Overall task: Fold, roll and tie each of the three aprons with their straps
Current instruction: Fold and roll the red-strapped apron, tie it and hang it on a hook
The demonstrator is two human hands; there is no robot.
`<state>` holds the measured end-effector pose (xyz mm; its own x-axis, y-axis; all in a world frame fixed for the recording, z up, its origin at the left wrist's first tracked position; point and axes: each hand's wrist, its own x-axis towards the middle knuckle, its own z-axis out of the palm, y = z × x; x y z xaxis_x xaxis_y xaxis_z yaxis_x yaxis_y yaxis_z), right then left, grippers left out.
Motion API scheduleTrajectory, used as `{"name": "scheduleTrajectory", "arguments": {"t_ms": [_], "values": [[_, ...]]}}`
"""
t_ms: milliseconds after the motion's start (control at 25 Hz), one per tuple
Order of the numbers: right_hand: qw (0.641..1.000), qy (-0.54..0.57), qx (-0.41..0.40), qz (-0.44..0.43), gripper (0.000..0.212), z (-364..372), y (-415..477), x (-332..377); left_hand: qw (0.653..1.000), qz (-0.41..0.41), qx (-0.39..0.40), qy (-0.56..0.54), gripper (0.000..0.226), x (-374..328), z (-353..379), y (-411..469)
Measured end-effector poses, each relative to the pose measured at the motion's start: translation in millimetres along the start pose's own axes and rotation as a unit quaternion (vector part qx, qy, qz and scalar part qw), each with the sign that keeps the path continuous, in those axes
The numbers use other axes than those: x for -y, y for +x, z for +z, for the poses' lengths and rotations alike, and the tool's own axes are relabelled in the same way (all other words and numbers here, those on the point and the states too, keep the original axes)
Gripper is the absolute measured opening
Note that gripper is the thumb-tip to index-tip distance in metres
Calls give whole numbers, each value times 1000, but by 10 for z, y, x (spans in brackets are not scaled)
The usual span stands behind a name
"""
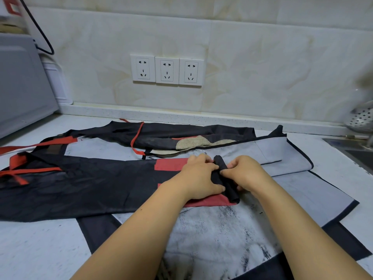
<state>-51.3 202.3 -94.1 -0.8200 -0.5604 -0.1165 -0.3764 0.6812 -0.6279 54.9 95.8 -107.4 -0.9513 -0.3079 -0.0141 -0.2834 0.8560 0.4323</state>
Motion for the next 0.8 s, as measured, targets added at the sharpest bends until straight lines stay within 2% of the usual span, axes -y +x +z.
{"name": "scheduleTrajectory", "arguments": {"t_ms": [160, 280, 360, 480, 520, 640, 800], "values": [[993, -94, -56, -53, 29, 173, -35, 106, 1000, -15, -5, 16, 60, 97, -83, -26], [978, -159, -83, -109, 21, 275, -71, 191, 999, -19, 7, -43, 62, 150, -72, -20], [986, -104, -59, -118, 13, 210, -43, 154, 998, -23, 29, -57, 69, 151, -58, 1], [990, 122, 49, -48, 8, 26, -59, 51, 995, -46, 27, -85, 68, 165, -71, 28], [989, 135, 59, -32, 8, 0, -76, 25, 994, -47, 26, -92, 63, 178, -76, 31], [999, -12, 39, -35, 23, 51, -27, 17, 995, -23, 32, -89, 56, 200, -142, -12], [995, -75, 6, -59, 25, 186, 14, 147, 996, -15, 41, -79, 35, 225, -205, -51]]}}
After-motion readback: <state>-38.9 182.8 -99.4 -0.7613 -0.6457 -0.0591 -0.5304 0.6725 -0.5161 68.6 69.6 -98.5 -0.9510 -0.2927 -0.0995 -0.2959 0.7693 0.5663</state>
